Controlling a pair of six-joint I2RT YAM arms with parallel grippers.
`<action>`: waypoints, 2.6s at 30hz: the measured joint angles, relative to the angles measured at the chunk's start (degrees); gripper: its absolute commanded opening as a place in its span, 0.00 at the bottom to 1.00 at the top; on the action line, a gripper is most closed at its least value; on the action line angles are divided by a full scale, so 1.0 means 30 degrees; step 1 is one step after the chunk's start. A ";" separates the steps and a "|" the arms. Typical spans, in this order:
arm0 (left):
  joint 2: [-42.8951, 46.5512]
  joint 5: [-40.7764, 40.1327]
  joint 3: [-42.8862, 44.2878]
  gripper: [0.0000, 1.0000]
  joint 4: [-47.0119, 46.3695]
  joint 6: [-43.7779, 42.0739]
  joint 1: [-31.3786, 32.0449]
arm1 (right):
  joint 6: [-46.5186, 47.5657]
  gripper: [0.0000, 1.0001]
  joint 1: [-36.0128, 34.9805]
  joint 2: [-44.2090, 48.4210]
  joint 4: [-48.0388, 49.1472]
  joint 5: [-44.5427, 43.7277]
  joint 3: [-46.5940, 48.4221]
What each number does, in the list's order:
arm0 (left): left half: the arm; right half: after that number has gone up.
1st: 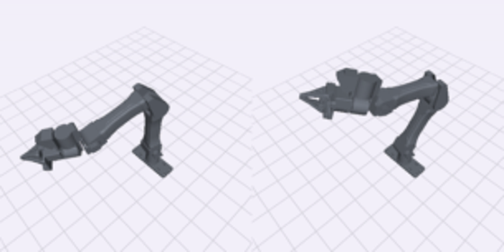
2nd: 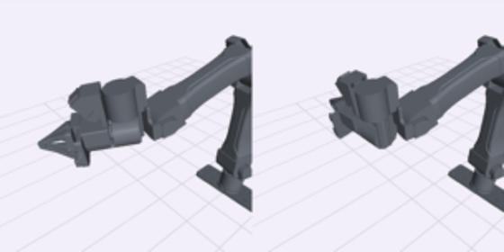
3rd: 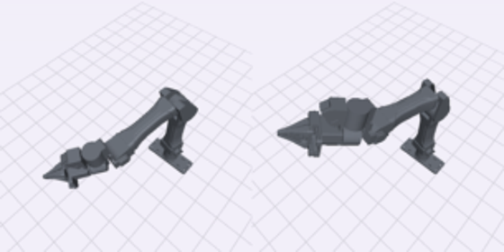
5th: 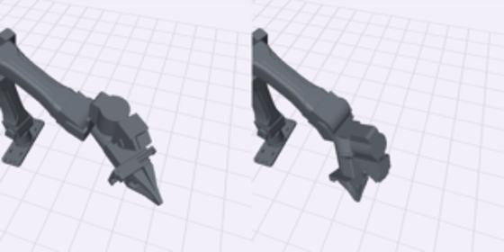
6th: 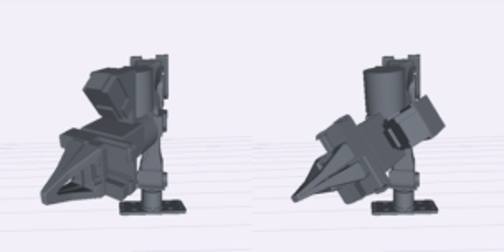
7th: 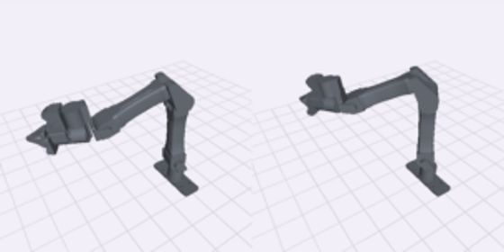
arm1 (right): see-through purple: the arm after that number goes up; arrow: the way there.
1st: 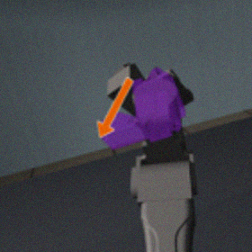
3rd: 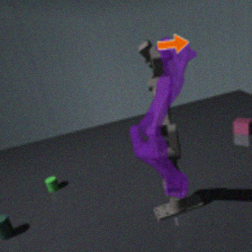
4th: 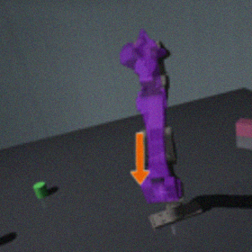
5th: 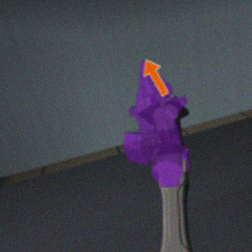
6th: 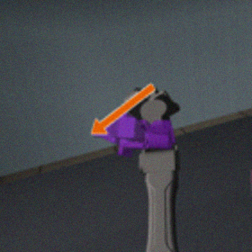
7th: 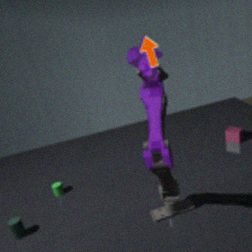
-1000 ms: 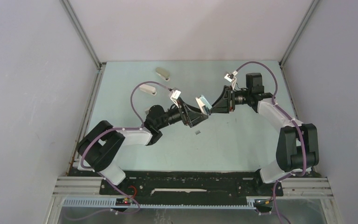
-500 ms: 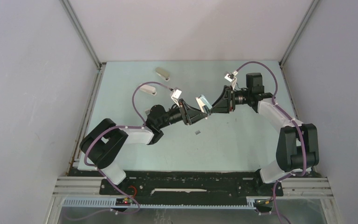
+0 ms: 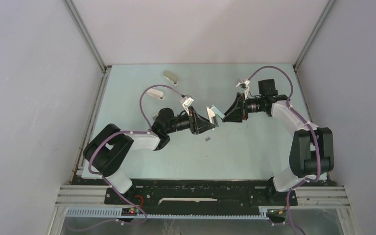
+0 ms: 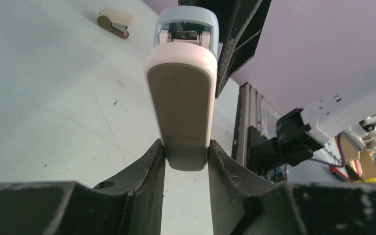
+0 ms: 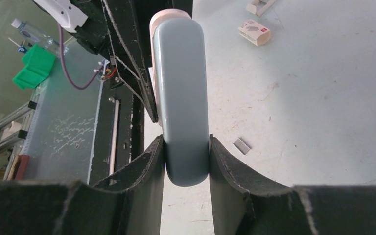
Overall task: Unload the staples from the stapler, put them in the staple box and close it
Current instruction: Unload the staple at the center of the board, then place the stapler at the center of the board.
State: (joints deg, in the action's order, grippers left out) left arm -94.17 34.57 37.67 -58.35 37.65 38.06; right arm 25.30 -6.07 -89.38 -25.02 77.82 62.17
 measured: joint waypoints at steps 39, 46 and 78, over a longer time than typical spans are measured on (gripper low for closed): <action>-0.0896 -0.1545 0.4444 0.05 1.6058 -1.4579 -0.0415 | 1.8258 0.00 -0.1967 -0.4860 -1.0499 -0.8684 0.5923; -0.0896 -0.2499 0.4714 0.05 1.6881 -1.5409 -0.0423 | 1.8411 0.00 -0.2361 -0.5180 -1.0244 -0.9479 0.6579; 0.2630 -0.1100 0.0729 0.27 1.1016 -0.8816 -0.0430 | 1.5191 0.00 -0.2550 -0.4561 -1.1336 -0.4204 0.6120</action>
State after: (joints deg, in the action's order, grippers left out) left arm -86.28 31.27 39.86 -25.30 11.20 36.77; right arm 70.87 -13.72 -103.07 -59.02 65.21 80.53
